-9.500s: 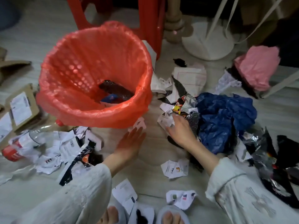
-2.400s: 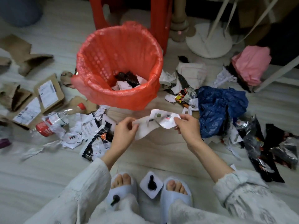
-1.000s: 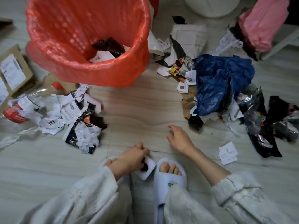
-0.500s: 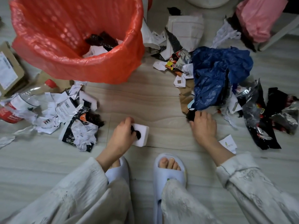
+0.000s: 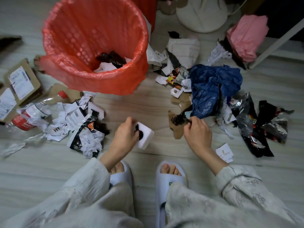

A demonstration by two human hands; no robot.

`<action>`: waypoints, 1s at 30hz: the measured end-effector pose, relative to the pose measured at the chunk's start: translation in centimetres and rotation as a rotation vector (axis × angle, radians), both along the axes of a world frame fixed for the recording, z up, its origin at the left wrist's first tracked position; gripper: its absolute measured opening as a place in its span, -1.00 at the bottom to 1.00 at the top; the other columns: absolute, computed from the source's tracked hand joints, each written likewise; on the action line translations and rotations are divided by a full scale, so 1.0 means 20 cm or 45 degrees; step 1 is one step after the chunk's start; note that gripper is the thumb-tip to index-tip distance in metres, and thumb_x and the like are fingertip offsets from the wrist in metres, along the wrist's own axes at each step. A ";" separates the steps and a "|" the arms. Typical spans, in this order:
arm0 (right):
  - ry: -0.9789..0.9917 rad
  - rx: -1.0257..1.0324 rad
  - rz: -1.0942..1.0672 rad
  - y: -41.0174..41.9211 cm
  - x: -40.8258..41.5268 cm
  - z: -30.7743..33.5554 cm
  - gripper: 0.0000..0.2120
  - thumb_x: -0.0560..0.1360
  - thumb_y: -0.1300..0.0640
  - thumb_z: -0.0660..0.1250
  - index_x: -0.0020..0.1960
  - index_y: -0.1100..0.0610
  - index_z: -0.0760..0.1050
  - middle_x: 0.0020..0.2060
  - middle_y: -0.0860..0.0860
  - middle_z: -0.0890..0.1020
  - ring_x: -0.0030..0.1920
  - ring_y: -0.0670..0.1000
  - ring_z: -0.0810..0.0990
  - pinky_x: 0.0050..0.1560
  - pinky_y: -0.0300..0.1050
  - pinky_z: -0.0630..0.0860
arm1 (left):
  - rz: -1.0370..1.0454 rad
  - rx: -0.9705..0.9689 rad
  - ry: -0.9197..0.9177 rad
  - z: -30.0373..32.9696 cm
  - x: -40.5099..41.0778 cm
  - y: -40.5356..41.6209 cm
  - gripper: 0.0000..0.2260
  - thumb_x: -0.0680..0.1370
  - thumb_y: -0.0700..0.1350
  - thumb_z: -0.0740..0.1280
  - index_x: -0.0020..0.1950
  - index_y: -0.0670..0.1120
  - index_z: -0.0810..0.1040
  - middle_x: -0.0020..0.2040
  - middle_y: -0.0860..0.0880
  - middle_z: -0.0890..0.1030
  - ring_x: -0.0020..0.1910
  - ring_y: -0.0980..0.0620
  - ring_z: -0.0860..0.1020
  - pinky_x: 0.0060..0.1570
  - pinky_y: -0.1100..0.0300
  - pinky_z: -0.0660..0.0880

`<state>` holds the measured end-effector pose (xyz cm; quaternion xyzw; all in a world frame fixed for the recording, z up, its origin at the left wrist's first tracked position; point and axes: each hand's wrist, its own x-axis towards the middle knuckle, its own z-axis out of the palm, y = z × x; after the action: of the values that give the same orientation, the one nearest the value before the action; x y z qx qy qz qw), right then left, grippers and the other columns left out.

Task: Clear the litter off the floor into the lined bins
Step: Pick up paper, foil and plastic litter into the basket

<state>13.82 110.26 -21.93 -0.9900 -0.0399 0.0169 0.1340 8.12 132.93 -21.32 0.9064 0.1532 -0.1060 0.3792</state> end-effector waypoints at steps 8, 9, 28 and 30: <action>-0.253 0.180 0.043 0.15 0.13 0.42 -0.82 0.51 0.18 0.19 0.05 0.23 0.48 -0.22 0.18 0.63 -0.17 0.18 0.59 -0.23 -0.05 0.47 | 0.068 0.014 -0.448 0.42 0.11 0.12 -0.72 0.49 -0.21 0.32 0.20 -0.11 0.47 0.10 -0.01 0.54 0.08 -0.01 0.47 0.11 0.13 0.39; -0.313 0.214 0.060 0.18 0.14 0.48 -0.83 0.51 0.19 0.19 0.03 0.23 0.48 -0.25 0.18 0.62 -0.20 0.18 0.59 -0.27 -0.11 0.41 | 0.088 0.027 -0.519 0.49 0.13 0.14 -0.71 0.48 -0.22 0.32 0.20 -0.10 0.48 0.09 0.00 0.54 0.07 0.00 0.46 0.10 0.13 0.39; -0.879 0.540 0.174 0.47 0.35 1.09 -0.85 0.52 0.27 0.21 0.05 0.25 0.50 -0.30 0.15 0.64 -0.29 0.18 0.61 -0.37 -0.14 0.42 | 0.168 0.059 -0.594 0.84 0.47 0.41 -0.56 0.52 -0.27 0.28 0.39 -0.18 0.32 0.34 -0.17 0.35 0.36 -0.09 0.32 0.36 0.17 0.19; -0.918 0.581 0.228 0.44 0.33 1.13 -0.86 0.51 0.31 0.23 0.04 0.27 0.50 -0.27 0.15 0.65 -0.27 0.15 0.63 -0.33 -0.20 0.42 | 0.090 0.025 -0.552 0.88 0.48 0.38 -0.50 0.51 -0.25 0.30 0.43 -0.12 0.27 0.38 -0.13 0.31 0.39 -0.06 0.29 0.39 0.10 0.22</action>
<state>20.40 119.14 0.69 -0.8703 -0.1725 -0.3277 0.3247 17.68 140.48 -3.77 0.9056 0.1007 0.1062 0.3980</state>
